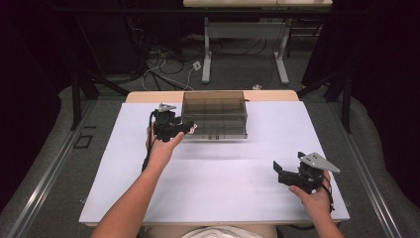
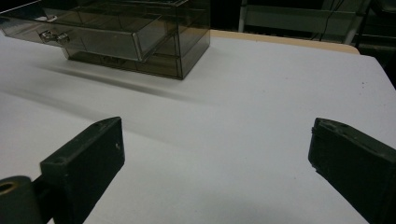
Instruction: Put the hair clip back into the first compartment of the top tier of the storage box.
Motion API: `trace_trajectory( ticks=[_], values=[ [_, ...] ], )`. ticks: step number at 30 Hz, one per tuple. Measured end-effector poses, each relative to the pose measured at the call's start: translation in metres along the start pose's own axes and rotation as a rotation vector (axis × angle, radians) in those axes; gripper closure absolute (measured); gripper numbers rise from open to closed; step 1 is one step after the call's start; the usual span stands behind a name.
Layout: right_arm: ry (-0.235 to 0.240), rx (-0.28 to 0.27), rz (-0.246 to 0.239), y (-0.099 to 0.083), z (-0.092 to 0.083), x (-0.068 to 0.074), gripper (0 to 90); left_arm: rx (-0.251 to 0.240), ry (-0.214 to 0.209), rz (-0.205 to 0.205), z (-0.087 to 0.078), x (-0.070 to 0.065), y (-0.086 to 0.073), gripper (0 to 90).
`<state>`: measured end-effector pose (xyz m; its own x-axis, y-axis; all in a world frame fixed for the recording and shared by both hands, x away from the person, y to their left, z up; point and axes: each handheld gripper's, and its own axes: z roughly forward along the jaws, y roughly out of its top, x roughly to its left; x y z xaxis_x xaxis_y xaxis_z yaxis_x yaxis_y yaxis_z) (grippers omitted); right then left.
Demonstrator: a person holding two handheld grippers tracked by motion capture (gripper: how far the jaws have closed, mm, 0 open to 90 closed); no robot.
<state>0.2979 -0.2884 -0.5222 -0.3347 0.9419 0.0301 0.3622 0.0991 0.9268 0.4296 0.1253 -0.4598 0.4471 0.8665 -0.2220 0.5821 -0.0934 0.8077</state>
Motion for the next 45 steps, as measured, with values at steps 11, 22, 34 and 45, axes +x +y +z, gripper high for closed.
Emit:
trace_trajectory(
  ticks=[11, 22, 34, 45],
  values=[
    [0.003, 0.001, 0.000, 0.000, 0.000, 0.000, 3.2, -0.012, -0.032, 0.037, -0.015, 0.001, -0.006, 31.7],
    [0.004, -0.001, 0.003, 0.001, -0.001, 0.000, 3.2, -0.030, -0.085, 0.083, -0.035, 0.000, -0.017, 25.1],
    [0.000, -0.001, 0.003, 0.001, -0.002, 0.001, 3.2, -0.094, -0.101, 0.106, -0.057, 0.008, -0.039, 11.4],
    [0.004, -0.002, 0.002, 0.000, -0.001, 0.002, 3.2, -0.121, -0.090, 0.084, -0.074, 0.020, -0.063, 0.4]
  ],
)
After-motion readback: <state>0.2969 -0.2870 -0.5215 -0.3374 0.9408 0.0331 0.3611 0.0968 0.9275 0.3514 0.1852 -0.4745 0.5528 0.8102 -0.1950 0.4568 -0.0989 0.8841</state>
